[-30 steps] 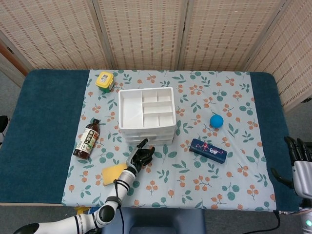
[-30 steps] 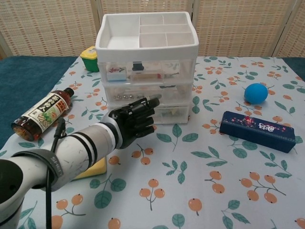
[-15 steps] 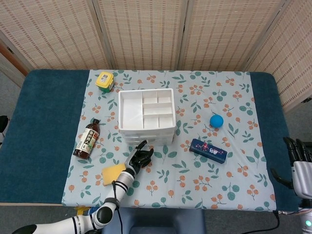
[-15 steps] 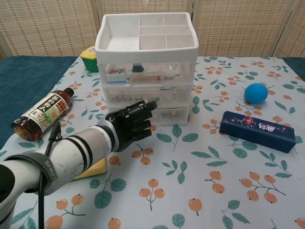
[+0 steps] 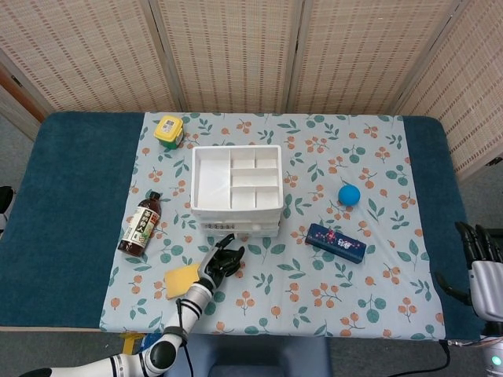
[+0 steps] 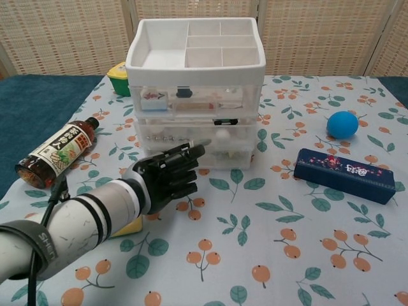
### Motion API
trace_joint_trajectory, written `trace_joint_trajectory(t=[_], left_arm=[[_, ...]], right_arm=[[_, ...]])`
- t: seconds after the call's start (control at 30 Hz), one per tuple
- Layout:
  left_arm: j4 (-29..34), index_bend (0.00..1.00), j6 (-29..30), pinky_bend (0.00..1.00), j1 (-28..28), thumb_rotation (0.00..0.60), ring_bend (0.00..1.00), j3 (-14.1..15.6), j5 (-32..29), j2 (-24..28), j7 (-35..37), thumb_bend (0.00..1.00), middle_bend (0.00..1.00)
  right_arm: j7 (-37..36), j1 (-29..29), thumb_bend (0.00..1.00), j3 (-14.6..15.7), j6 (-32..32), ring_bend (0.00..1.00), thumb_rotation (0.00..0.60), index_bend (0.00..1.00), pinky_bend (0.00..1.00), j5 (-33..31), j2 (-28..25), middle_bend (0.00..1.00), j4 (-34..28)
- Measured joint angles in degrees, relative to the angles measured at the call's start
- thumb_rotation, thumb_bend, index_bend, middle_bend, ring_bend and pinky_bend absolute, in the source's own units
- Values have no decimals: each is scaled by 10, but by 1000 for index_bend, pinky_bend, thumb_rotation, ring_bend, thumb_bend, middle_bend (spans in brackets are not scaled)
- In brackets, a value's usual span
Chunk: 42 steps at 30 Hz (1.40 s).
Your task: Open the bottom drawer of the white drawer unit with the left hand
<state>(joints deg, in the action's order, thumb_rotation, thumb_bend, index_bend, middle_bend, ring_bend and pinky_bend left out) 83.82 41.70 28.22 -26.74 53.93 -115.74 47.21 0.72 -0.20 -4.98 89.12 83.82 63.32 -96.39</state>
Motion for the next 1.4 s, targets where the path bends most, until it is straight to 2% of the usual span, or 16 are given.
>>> trace_joint_trajectory(t=[0.2,0.37,0.47,0.67,0.9,1.1,1.23,1.4], left_arm=[[13,380,3,1000,-10,600,1000,7,12,8,4,447,1000],[21,300,14,1000,-15,600,1000,20,26,15,-11,445,1000],[31,287,33,1000,-21,600,1000,36,42,23,-36,445,1000],[56,298,79,1000,-31,600,1000,81,89,54,-120,445,1000],[74,282,142,1000,-31,600,1000,113,179,106,-228,446,1000],[72,263,174,1000,-16,600,1000,128,254,148,-312,445,1000],[64,260,186,1000,0,600,1000,134,270,157,-364,445,1000],[31,260,203,1000,17,600,1000,133,272,140,-411,445,1000]], right_arm=[[0,0,253,0,-1,49,600,0,116,1,1,80,1],[0,0,253,0,0,49,600,0,116,2,1,80,1],[1,0,253,0,0,49,600,0,116,0,0,80,1],[1,1,254,-1,-1,49,600,0,116,1,0,80,1],[3,1,254,-1,4,49,600,0,116,6,0,80,1],[6,-1,255,-4,17,49,600,0,116,16,2,80,2],[8,1,255,-3,15,49,600,0,116,18,5,80,3],[8,0,254,-3,13,49,600,0,116,14,4,80,3]])
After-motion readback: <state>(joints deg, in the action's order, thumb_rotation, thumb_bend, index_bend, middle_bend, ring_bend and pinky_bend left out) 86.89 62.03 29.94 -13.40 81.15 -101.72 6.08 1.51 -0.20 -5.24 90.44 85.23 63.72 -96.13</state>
